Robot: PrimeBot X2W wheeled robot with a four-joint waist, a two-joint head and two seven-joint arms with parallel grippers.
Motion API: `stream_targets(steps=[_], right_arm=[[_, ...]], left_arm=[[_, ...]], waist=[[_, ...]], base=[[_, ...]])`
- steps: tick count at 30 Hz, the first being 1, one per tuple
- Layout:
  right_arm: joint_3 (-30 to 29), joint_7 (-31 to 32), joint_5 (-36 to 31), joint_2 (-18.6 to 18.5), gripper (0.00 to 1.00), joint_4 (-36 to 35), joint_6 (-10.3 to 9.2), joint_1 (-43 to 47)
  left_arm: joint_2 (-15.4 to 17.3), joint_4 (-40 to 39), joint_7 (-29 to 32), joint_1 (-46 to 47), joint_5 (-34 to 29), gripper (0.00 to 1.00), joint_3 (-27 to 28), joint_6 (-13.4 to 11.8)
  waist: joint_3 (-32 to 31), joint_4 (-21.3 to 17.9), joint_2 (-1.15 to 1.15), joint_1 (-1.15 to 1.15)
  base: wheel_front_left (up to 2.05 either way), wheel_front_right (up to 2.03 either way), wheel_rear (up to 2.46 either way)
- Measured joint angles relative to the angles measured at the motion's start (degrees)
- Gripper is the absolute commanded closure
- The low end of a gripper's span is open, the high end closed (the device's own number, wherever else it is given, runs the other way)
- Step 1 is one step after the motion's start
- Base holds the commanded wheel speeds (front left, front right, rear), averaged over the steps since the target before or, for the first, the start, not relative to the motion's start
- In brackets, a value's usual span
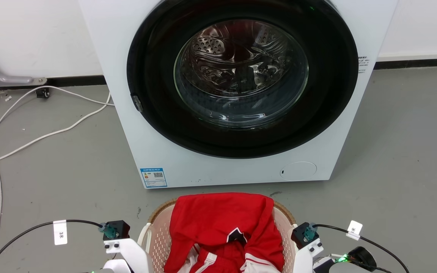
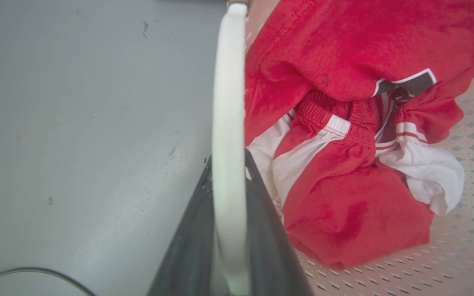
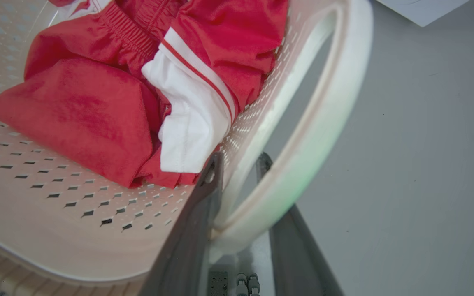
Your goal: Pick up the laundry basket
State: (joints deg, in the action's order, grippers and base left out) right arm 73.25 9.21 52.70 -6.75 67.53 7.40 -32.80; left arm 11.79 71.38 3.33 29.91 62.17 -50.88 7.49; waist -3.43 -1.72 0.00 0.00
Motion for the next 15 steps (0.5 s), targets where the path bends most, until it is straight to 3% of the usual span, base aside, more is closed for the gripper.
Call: stream_targets(steps=[15], right_arm=[[0.0,0.2,0.0,0.0,1.0,0.1,0.0,0.1]], left_arm=[[0.0,0.1,-0.3,0.0,1.2,1.0,-1.1,0.0]], waist=[[0.1,0.1,0.0,0.0]], base=[[0.0,0.0,0.0]])
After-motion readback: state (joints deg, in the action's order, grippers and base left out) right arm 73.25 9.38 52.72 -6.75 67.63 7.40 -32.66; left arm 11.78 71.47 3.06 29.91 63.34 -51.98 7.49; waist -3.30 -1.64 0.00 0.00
